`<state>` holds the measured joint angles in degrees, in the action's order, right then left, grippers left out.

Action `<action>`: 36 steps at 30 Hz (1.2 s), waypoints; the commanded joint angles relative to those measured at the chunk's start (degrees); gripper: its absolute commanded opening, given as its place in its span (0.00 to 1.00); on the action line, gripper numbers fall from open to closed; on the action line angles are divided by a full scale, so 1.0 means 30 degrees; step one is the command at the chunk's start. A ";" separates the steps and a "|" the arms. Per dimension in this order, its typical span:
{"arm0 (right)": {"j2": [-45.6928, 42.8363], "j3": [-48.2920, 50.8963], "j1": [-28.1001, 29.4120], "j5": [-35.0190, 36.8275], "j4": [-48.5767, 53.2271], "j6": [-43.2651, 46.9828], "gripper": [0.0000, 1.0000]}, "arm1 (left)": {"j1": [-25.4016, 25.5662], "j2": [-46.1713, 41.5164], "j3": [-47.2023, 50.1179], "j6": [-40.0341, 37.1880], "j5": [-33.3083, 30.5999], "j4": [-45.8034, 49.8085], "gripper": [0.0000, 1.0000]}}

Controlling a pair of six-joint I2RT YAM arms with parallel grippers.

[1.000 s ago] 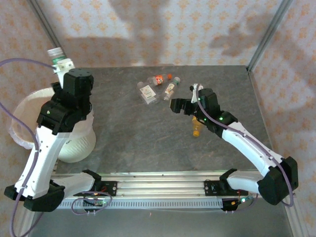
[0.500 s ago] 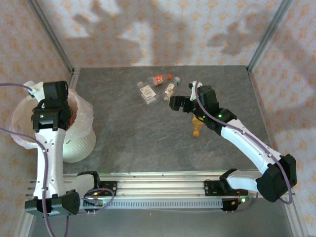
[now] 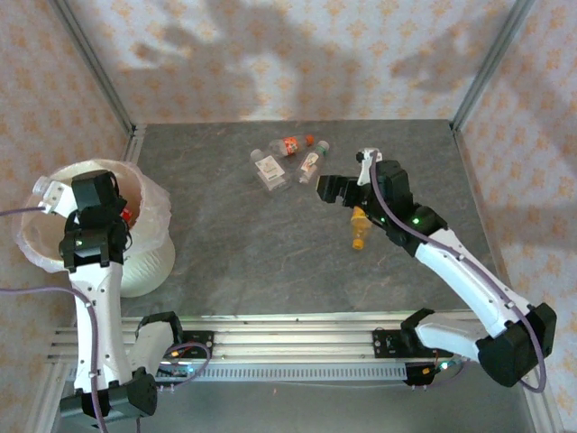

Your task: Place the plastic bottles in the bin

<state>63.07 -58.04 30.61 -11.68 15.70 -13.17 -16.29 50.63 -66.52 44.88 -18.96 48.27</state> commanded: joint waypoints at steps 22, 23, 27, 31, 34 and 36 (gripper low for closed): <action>-0.0460 0.1058 0.0133 0.2874 0.0054 -0.0265 0.99 | -0.1484 -0.0051 -0.0740 0.4398 0.6049 -0.5957 1.00; -0.0449 0.1117 0.0120 0.3434 0.0042 -0.0501 0.99 | -0.1497 0.0101 -0.0935 0.4282 0.6925 -0.6080 1.00; 0.0180 0.1388 -0.0344 0.5586 0.0451 -0.1599 0.99 | -0.0470 0.0984 -0.1792 0.3340 1.0008 -0.7105 1.00; 0.1247 0.1410 -0.1804 0.5004 0.1535 -0.3594 0.99 | 0.3815 0.2324 -0.3893 0.0493 0.8607 -0.6256 1.00; 0.1978 0.1511 -0.2832 0.4480 0.2147 -0.4486 1.00 | 0.5822 0.3110 -0.4749 -0.0259 0.7970 -0.6090 1.00; 0.2626 0.1405 -0.3639 0.3688 0.2565 -0.4517 1.00 | 0.6629 0.3275 -0.4464 -0.0043 0.8245 -0.7001 1.00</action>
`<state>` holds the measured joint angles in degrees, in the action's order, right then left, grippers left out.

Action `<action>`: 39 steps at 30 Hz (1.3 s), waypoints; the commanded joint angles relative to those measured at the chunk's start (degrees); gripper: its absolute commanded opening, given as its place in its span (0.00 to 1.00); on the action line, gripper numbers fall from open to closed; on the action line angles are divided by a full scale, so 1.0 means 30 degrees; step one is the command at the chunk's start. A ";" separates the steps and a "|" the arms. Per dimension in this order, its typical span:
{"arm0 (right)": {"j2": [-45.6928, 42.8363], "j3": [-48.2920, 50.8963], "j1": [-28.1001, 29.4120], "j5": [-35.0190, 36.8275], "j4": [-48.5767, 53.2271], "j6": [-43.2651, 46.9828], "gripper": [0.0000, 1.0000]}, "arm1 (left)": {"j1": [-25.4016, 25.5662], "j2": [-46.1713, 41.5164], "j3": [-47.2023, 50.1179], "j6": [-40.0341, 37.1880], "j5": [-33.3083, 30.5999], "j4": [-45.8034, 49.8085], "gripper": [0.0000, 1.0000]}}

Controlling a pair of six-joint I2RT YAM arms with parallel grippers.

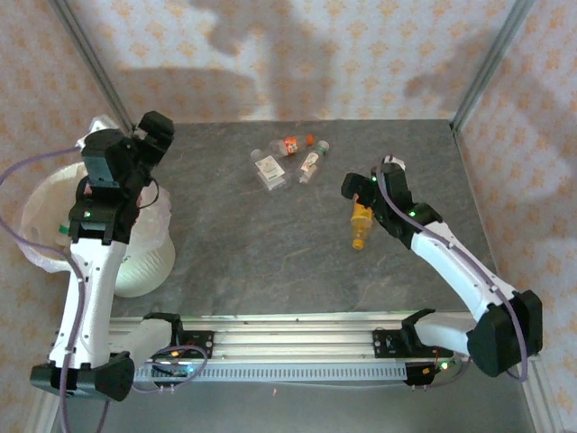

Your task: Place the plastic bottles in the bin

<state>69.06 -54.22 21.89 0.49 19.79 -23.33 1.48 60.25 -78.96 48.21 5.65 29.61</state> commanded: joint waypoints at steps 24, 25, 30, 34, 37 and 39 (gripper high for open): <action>1.3206 -0.7387 -0.4310 -0.4974 0.5483 0.2972 0.84 | 0.3786 -0.1440 0.0663 -0.5037 0.0173 0.0829 1.00; 1.3289 -0.7396 -0.4279 -0.4671 0.5366 0.2978 0.83 | 0.3793 -0.1521 0.0789 -0.5081 0.0168 0.0781 1.00; 1.3382 -0.7126 -0.4250 -0.4147 0.4579 0.3267 0.81 | 0.3786 -0.1113 0.0589 -0.5491 0.1528 0.0816 1.00; 1.3810 -0.6991 -0.4250 -0.4280 0.4006 0.3337 0.76 | 0.3786 -0.0532 0.0275 -0.5463 0.2199 0.0913 1.00; 1.3588 -0.6762 -0.4195 -0.3893 0.3575 0.3082 0.68 | 0.3800 -0.0339 0.0274 -0.5310 0.2735 0.0760 1.00; 1.2734 -0.6344 -0.4033 -0.3504 0.3041 0.3062 0.61 | 0.3786 -0.0265 0.0304 -0.5209 0.3368 0.0573 1.00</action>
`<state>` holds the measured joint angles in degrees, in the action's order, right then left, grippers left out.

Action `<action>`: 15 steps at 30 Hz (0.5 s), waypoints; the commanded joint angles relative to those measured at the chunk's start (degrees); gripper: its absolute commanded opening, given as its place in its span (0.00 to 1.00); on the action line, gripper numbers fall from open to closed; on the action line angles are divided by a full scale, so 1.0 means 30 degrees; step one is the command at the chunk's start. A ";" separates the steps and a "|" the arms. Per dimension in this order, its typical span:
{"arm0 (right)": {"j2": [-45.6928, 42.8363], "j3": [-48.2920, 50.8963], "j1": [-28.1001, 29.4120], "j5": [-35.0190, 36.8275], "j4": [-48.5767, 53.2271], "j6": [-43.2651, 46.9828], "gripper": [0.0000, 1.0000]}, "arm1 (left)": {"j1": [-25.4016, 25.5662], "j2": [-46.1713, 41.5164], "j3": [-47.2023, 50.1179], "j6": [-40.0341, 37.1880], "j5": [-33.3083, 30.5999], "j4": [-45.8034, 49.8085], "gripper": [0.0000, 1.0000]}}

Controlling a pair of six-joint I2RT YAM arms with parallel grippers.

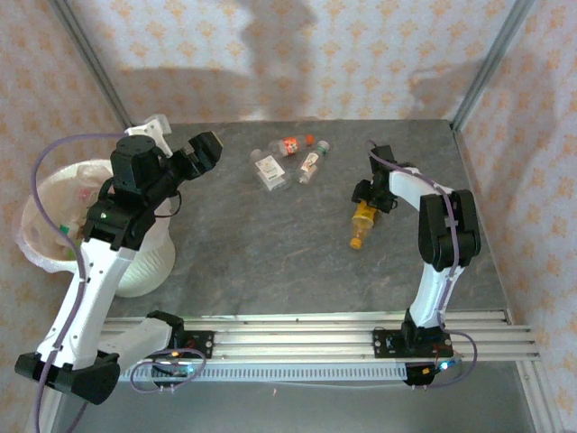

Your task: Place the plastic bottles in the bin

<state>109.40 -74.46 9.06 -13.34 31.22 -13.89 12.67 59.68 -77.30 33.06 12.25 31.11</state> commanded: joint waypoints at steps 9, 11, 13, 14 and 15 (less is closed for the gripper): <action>-0.8436 0.1759 0.1240 -0.0974 -0.3111 0.0377 0.46 | 0.0809 0.0712 -0.0272 -0.0231 0.3634 -0.0732 1.00; -1.0200 0.1779 0.1726 -0.2114 -0.3835 0.0620 0.43 | 0.1117 0.0953 -0.0378 -0.0114 0.3447 -0.0784 1.00; -1.1322 0.1506 0.2105 -0.3391 -0.4138 0.0651 0.43 | 0.1459 0.1248 -0.0468 -0.0026 0.3606 -0.1026 1.00; -1.1788 0.1216 0.2247 -0.4055 -0.4231 0.0589 0.43 | 0.1655 0.1448 -0.0553 -0.0019 0.4060 -0.1239 1.00; -1.2135 0.1021 0.2365 -0.4600 -0.4290 0.0480 0.43 | 0.1815 0.1727 -0.0715 -0.0092 0.4703 -0.1420 1.00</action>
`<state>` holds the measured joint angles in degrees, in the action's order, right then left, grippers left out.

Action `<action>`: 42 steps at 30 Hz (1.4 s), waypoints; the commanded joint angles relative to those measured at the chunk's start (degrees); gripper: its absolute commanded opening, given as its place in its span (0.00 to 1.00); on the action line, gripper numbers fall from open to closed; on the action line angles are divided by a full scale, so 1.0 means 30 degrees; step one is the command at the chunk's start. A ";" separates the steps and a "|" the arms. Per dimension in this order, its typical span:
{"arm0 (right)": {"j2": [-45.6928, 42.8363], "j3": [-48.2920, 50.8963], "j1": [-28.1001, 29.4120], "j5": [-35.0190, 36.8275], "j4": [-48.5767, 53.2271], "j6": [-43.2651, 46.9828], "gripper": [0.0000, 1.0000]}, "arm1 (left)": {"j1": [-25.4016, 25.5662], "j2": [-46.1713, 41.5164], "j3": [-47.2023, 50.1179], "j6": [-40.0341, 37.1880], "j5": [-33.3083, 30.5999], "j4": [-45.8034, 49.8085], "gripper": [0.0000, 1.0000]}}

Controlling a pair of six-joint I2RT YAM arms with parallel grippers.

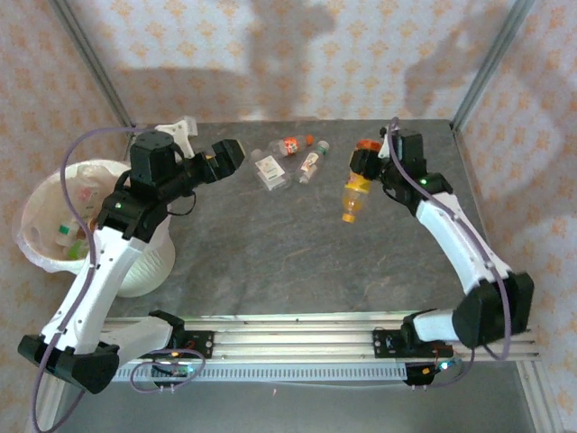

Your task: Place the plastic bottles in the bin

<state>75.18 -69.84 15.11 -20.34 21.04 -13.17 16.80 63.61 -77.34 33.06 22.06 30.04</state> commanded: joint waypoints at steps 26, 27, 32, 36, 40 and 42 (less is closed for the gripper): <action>-0.2328 -0.1677 0.4615 -1.0254 -1.1231 -0.4772 0.45 | 0.5608 0.5847 -0.3099 -0.4739 1.2378 -0.8671 0.80; -0.2296 -0.1694 0.4626 -1.0268 -1.1303 -0.4848 0.45 | 0.5621 0.5814 -0.3111 -0.4833 1.2495 -0.8659 0.76; -0.1918 -0.1842 0.4628 -1.0634 -1.2284 -0.5722 0.47 | 0.5622 0.5823 -0.2895 -0.4926 1.2963 -0.8855 0.63; -0.1830 -0.2118 0.4603 -1.0608 -1.2255 -0.5851 0.52 | 0.5622 0.5895 -0.3009 -0.5565 1.2787 -0.8068 0.49; -0.2046 -0.2263 0.4601 -1.0328 -1.2049 -0.6040 0.67 | 0.5622 0.5684 -0.3136 -0.6535 1.1634 -0.6883 0.42; -0.2301 -0.2308 0.4605 -0.9831 -1.1463 -0.5899 0.77 | 0.5596 0.5496 -0.3136 -0.7017 1.0636 -0.6341 0.39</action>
<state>69.69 -74.32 28.84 -50.78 -11.46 -30.55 33.39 81.28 -86.15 15.49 56.73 8.36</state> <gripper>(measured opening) 0.750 0.479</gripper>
